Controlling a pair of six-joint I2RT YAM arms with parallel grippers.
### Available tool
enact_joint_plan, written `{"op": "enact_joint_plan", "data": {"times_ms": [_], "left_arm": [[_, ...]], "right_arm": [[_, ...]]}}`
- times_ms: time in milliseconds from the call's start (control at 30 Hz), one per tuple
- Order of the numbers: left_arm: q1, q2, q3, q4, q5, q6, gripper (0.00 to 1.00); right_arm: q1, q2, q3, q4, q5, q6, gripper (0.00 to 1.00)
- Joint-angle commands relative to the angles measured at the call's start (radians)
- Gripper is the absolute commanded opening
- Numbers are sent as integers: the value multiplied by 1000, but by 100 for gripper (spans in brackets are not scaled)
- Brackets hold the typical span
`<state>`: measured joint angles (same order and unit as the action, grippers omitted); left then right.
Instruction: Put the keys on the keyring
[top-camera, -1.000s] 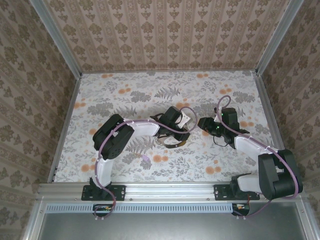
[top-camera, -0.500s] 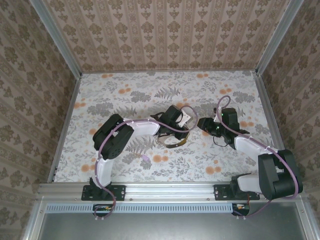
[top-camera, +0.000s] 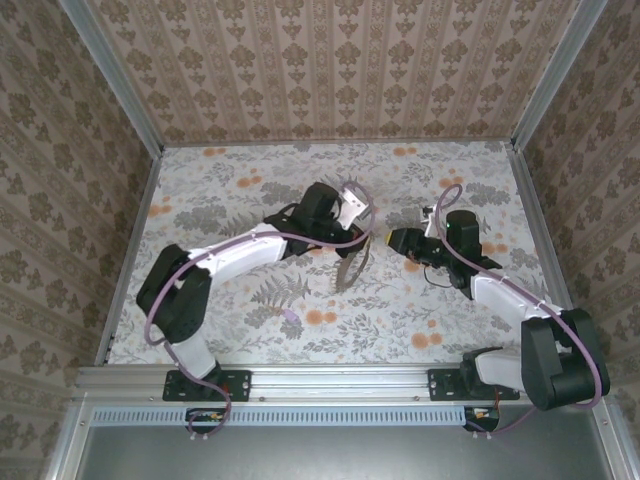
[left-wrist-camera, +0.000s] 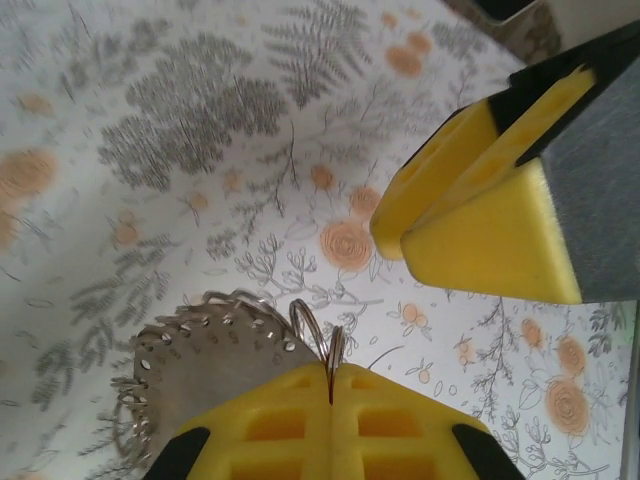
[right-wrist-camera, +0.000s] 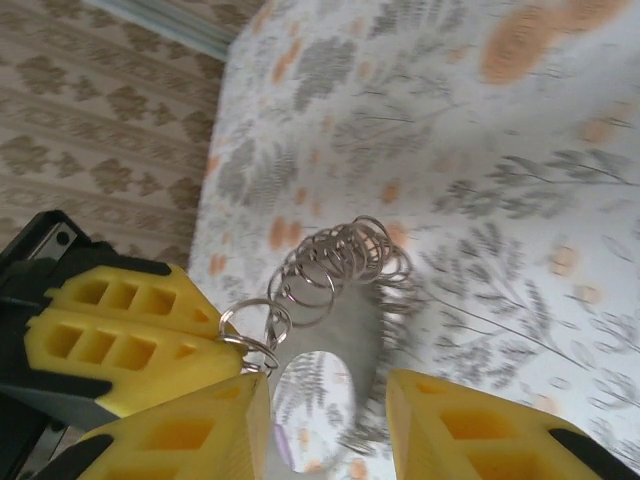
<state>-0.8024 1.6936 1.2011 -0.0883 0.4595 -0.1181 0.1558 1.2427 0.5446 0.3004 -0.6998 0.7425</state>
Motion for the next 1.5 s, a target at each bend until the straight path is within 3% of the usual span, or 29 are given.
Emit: {"op": "enact_joint_plan", "data": {"times_ms": [0,300,700,967,1467], "left_arm": [[23,-65,-26,5,63,42,0],[79,-197,-50,28,141,63,0],[138,-257,-41,101,277,35,0],[169,-290,-29,155,342,-9,0],[178,-314,-10,153,363,-15,0]], "right_arm": [[12,-9,49,132,-88,54,37],[34,-13,135,234,-133,129,34],[71,37,241,328,-208,110,35],[117,18,235,325,-233,84,34],[132,-145,202,198,-145,46,34]]}}
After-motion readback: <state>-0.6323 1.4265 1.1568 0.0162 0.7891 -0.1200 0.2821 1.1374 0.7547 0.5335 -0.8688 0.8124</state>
